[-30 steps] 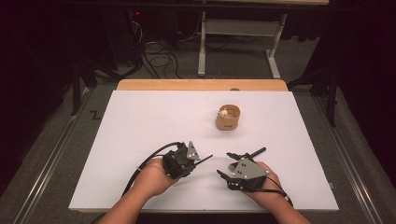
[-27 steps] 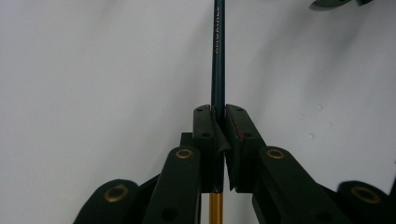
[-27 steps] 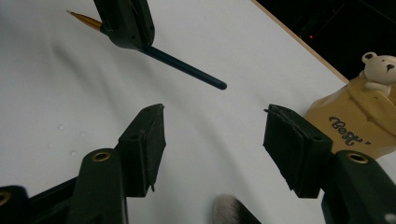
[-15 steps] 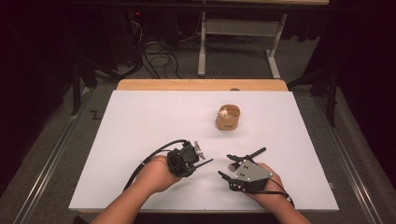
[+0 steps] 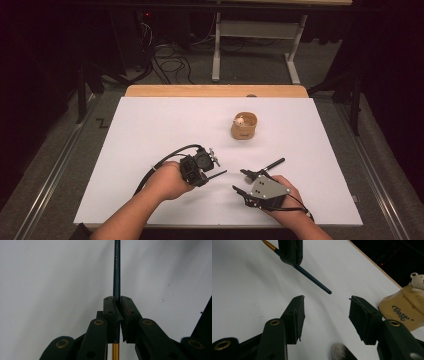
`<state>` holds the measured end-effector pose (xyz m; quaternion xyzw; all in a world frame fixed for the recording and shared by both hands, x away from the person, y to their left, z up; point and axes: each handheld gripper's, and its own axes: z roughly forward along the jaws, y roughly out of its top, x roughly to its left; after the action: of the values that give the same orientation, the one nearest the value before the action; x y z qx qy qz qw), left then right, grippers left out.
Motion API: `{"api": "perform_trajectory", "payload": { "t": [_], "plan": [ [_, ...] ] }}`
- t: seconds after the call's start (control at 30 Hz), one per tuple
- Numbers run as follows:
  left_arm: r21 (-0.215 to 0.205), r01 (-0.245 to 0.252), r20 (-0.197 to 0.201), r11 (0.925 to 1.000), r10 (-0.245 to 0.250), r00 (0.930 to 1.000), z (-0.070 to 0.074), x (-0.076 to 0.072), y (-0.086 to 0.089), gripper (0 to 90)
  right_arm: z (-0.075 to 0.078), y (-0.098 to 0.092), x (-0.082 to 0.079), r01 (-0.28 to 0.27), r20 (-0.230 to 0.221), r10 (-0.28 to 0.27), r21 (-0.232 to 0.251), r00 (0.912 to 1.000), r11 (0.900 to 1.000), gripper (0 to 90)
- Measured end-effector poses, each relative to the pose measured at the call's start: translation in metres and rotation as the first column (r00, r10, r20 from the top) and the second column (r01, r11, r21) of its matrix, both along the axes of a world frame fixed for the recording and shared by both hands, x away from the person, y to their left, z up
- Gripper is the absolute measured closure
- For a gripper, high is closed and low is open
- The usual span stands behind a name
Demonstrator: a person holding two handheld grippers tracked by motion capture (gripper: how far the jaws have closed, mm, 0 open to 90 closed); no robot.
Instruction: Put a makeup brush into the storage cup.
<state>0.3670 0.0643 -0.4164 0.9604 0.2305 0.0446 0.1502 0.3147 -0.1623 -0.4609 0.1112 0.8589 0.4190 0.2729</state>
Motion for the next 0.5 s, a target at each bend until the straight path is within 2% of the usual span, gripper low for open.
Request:
{"api": "perform_trajectory", "payload": {
  "t": [0.2, 0.5],
  "plan": [
    [-0.002, -0.005, 0.002, 1.0000, 0.005, 1.0000, 0.004, -0.001, -0.005, 83.6, 0.002, 0.002, -0.001, -0.003, 0.033, 0.004, -0.039, 0.9994, 0.999, 52.8],
    [-0.019, -0.012, -0.019, 0.9997, 0.011, 0.9998, 0.008, -0.001, -0.002, 83.5, -0.004, 0.015, -0.005, -0.034, 0.122, 0.053, -0.155, 0.9911, 0.987, 53.6]
  ]
}}
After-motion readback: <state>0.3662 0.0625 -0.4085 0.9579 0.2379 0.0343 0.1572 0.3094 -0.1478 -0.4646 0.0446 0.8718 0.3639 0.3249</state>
